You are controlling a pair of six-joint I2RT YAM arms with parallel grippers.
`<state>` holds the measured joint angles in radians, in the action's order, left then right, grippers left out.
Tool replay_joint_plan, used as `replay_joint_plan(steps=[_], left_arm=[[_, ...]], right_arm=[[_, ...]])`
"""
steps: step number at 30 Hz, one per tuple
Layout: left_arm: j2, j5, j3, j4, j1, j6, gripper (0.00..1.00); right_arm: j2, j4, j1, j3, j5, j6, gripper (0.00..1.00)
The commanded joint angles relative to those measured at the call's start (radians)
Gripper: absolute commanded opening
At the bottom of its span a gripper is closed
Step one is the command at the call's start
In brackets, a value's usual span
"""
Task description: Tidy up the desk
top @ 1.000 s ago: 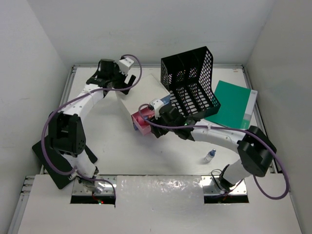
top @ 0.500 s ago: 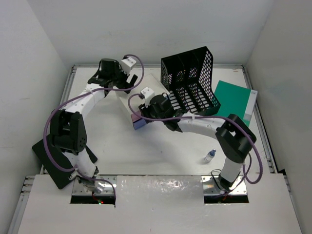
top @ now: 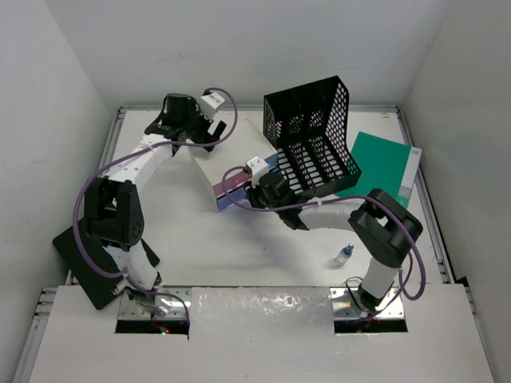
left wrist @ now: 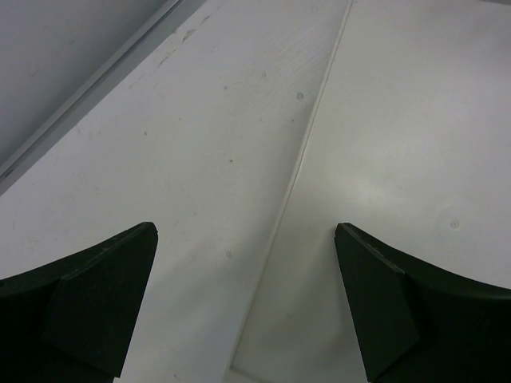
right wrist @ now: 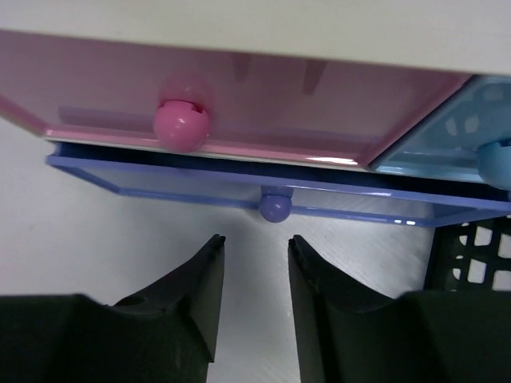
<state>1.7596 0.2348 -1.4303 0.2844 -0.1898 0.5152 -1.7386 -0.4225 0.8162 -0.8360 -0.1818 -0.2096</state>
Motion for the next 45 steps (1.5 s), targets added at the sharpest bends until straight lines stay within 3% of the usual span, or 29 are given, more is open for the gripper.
replay_joint_plan(steps=[1,24,30,32,38,45], left_arm=[[0.047,-0.002,-0.021,0.084,0.006,0.025,0.93],[0.064,0.023,-0.058,0.105,0.006,0.026,0.9],[0.072,0.023,-0.058,0.114,0.006,0.025,0.9],[0.074,0.018,-0.056,0.113,0.006,0.025,0.9],[0.069,-0.032,-0.068,0.113,0.021,0.025,0.9],[0.061,-0.034,-0.082,0.114,0.043,0.026,0.9]], right_arm=[[-0.055,-0.147,-0.011,-0.031,0.008,-0.039,0.36],[-0.229,-0.234,-0.046,-0.141,0.002,-0.066,0.34],[-0.222,-0.283,-0.045,-0.12,-0.031,-0.054,0.14],[-0.22,-0.277,-0.045,-0.121,-0.03,-0.044,0.0],[-0.176,-0.28,-0.045,-0.045,-0.007,-0.066,0.0],[0.012,-0.26,0.041,0.196,-0.002,-0.073,0.0]])
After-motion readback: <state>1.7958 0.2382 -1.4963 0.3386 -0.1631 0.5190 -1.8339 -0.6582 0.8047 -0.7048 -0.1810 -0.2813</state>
